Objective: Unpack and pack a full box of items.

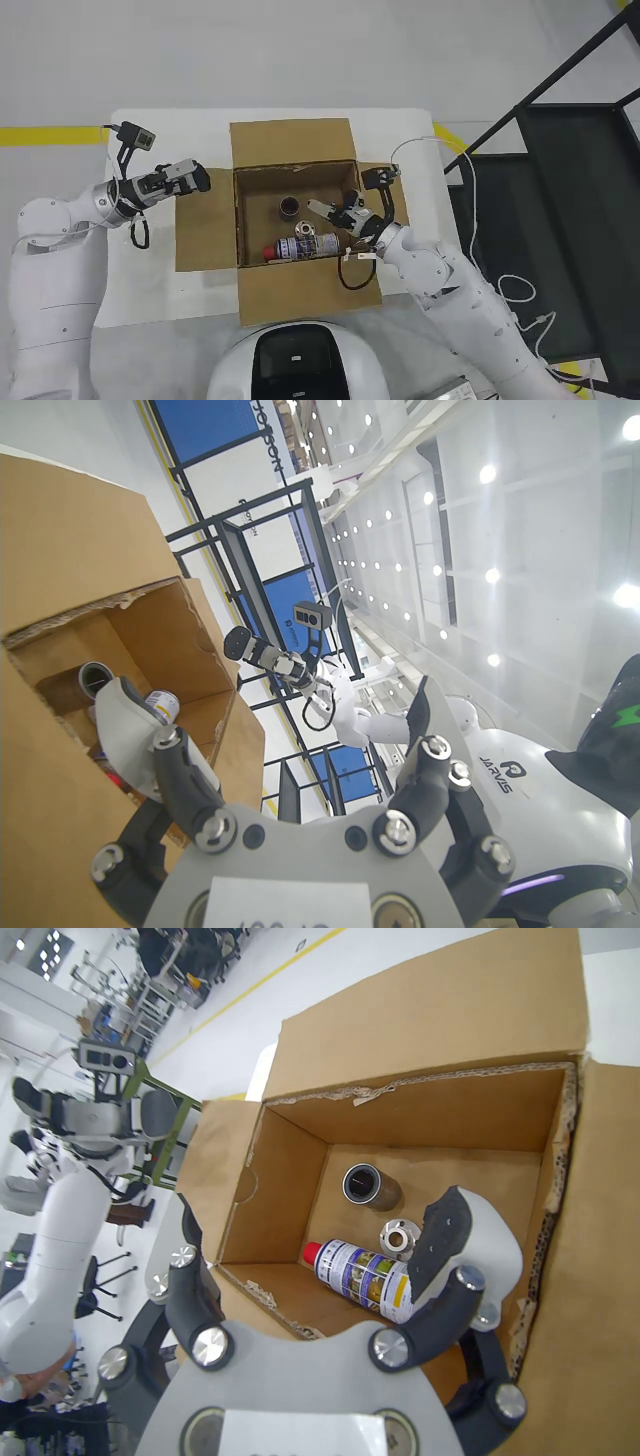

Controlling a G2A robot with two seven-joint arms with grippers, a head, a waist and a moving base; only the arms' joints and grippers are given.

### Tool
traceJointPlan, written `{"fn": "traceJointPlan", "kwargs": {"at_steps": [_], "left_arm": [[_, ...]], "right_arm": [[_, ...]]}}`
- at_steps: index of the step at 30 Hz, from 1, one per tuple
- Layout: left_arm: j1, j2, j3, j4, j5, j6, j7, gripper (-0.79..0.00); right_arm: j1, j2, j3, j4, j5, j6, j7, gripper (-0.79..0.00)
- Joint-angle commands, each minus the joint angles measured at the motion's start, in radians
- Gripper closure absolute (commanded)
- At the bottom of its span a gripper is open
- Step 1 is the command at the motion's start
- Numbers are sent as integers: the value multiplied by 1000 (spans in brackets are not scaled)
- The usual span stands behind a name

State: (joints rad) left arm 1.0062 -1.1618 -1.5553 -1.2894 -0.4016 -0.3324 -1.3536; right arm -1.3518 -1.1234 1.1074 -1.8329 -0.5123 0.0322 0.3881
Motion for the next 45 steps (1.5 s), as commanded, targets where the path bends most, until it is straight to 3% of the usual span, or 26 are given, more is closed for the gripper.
{"fn": "traceJointPlan", "kwargs": {"at_steps": [1, 7, 21, 25, 28, 31, 37, 45], "left_arm": [[4, 7, -21, 6, -4, 2, -4, -785], [30, 23, -62, 3, -29, -1, -14, -785], [38, 26, -66, 1, -51, 3, -11, -785], [38, 26, -66, 1, -51, 3, -11, -785], [38, 26, -66, 1, -51, 3, -11, -785], [38, 26, -66, 1, -51, 3, -11, -785], [38, 26, -66, 1, -51, 3, -11, -785], [38, 26, -66, 1, -51, 3, -11, -785]], "right_arm": [[57, -11, -63, 35, -68, 39, 4, -785], [181, -51, -196, 157, -186, 130, -21, -785], [185, -53, -203, 166, -196, 130, -13, -785], [270, -64, -267, 187, -310, 186, 209, -785], [361, -89, -334, 222, -350, 240, 353, -785], [436, -121, -398, 270, -363, 279, 401, -785], [538, -186, -488, 406, -300, 272, 429, -785], [603, -254, -550, 580, -260, 249, 359, -785]]}}
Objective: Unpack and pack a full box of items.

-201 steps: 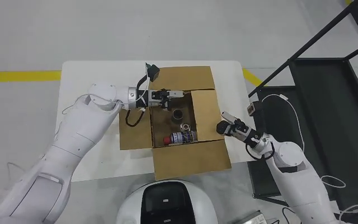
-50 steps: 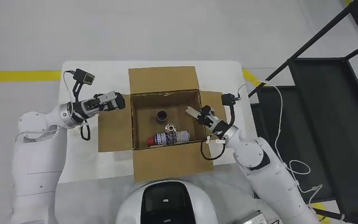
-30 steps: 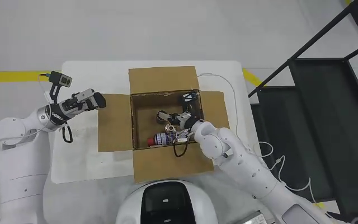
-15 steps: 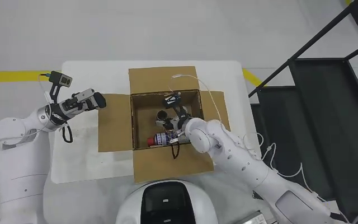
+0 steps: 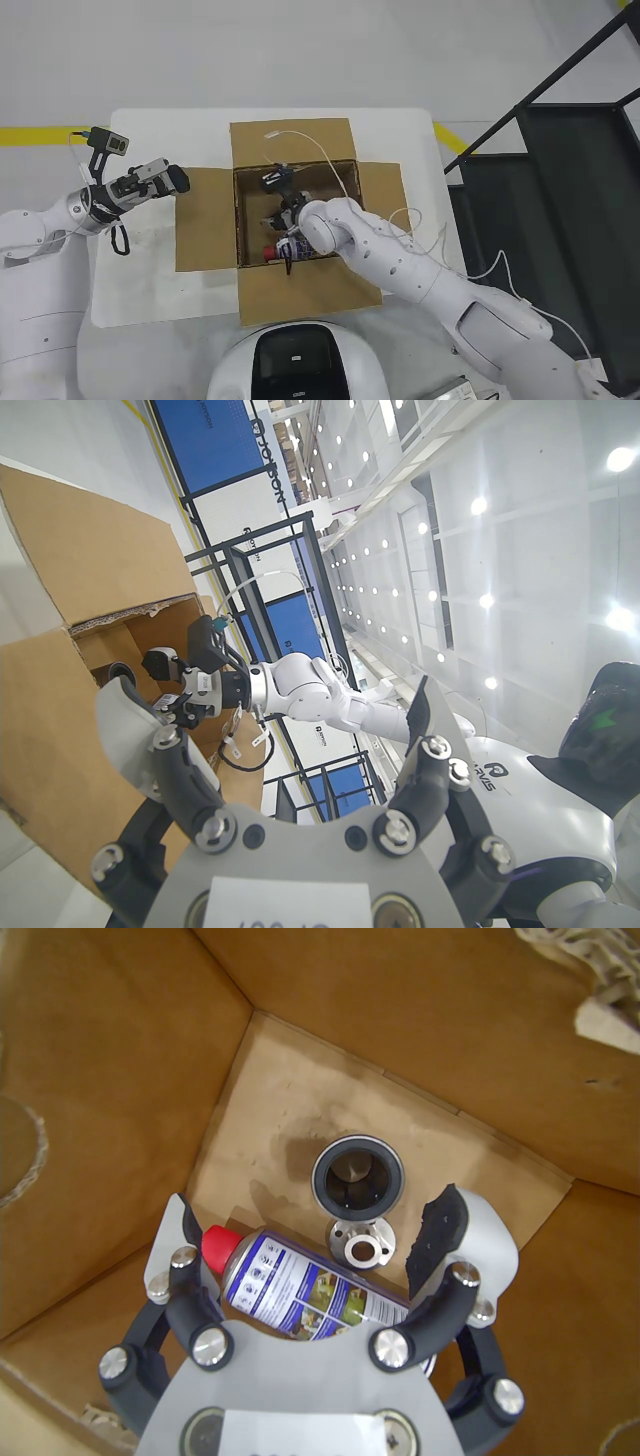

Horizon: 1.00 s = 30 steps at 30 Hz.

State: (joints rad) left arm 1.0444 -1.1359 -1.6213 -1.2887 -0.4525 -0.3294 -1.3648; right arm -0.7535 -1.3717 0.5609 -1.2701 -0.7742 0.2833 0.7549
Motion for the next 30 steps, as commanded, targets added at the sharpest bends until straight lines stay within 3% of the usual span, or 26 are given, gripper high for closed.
{"fn": "traceJointPlan", "kwargs": {"at_steps": [1, 2, 3, 4, 6, 8, 9, 17, 23, 30], "left_arm": [[0, 0, 0, 0, 0, 0, 0, -785], [0, 0, 0, 0, 0, 0, 0, -785], [0, 0, 0, 0, 0, 0, 0, -785], [0, 0, 0, 0, 0, 0, 0, -785], [0, 0, 0, 0, 0, 0, 0, -785], [0, 0, 0, 0, 0, 0, 0, -785], [0, 0, 0, 0, 0, 0, 0, -785], [0, 0, 0, 0, 0, 0, 0, -785], [17, 21, -93, -3, -23, 45, 63, -785], [-16, 54, -165, 95, 42, 103, 49, -785]], "right_arm": [[10, -12, -7, 33, 2, -3, -17, -785], [15, -19, -10, 48, 1, -1, -24, -730], [19, -24, -14, 62, -1, 1, -28, -613], [23, -30, -17, 74, -2, 2, -31, -428], [31, -40, -22, 95, -6, 8, -30, -289], [36, -49, -26, 111, -13, 18, -23, -46], [37, -53, -27, 115, -17, 21, -21, -3], [32, -64, -11, 121, -52, 33, -3, 0], [-1, -52, 21, 55, -106, 37, 15, 0], [-70, -15, 90, -81, -192, 23, 60, 0]]}}
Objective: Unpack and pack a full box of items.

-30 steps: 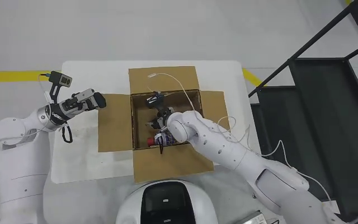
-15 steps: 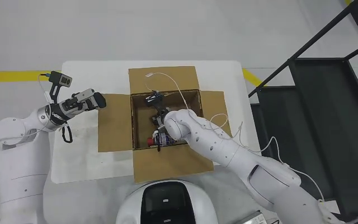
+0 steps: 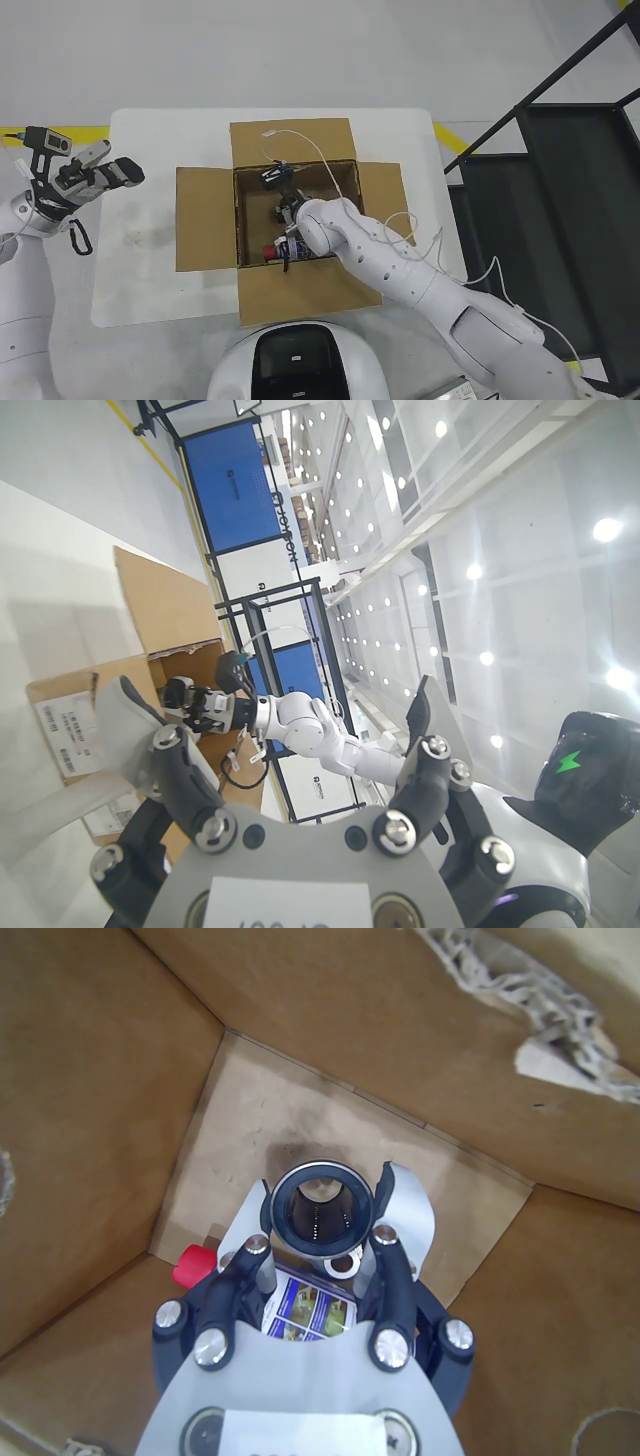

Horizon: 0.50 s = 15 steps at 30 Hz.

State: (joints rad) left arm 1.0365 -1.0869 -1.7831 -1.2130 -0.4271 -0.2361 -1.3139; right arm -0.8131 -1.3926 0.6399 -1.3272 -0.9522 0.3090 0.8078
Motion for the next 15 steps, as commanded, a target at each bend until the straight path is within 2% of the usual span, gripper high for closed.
{"fn": "traceJointPlan", "kwargs": {"at_steps": [1, 8, 15], "left_arm": [[-17, 8, -4, 33, 22, 17, -9, -785], [-21, 9, -4, 38, 22, 18, -11, -785], [-21, 9, -4, 38, 22, 18, -11, -785]], "right_arm": [[-23, 12, 24, -48, -27, -6, 16, 0], [-137, 67, 137, -268, -158, -58, 87, 0], [-295, 126, 316, -550, -212, -184, 174, 0]]}}
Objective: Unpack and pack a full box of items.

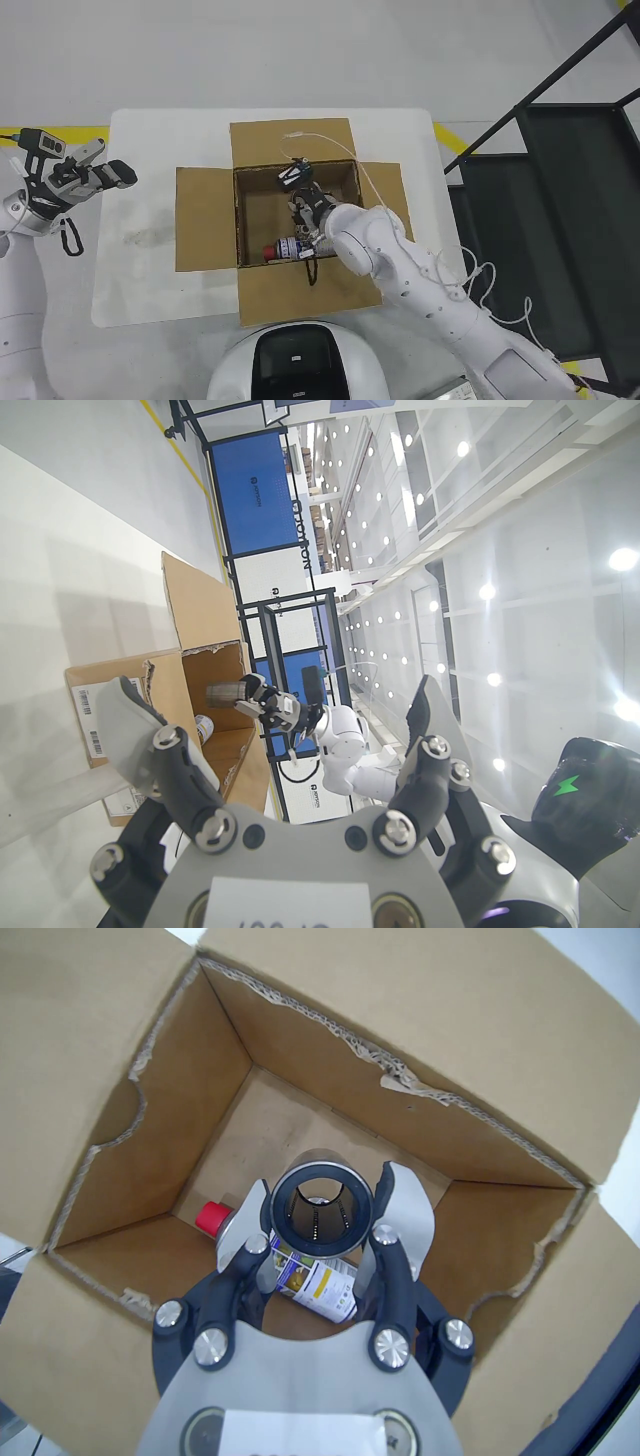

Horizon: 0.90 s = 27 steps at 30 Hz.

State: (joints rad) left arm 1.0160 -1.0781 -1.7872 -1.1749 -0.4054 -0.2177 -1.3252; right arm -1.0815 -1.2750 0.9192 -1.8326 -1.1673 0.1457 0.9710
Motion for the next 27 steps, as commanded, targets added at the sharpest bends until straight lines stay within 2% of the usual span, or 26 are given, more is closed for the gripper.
{"fn": "traceJointPlan", "kwargs": {"at_steps": [1, 7, 14, 21, 27], "left_arm": [[0, 0, 0, 0, 0, 0, 0, -785], [0, 0, 0, 0, 0, 0, 0, -785], [0, 0, 0, 0, 0, 0, 0, -785], [0, 0, 0, 0, 0, 0, 0, -785], [0, 0, 0, 0, 0, 0, 0, -785]], "right_arm": [[-50, 15, 71, -79, 16, -43, 21, 0], [-144, 54, 303, -197, 82, -159, 102, 0], [-214, 82, 536, -246, 108, -210, 142, 0], [-250, 101, 701, -136, 133, -283, 96, 0], [-218, 107, 733, 61, 147, -300, 14, 0]]}}
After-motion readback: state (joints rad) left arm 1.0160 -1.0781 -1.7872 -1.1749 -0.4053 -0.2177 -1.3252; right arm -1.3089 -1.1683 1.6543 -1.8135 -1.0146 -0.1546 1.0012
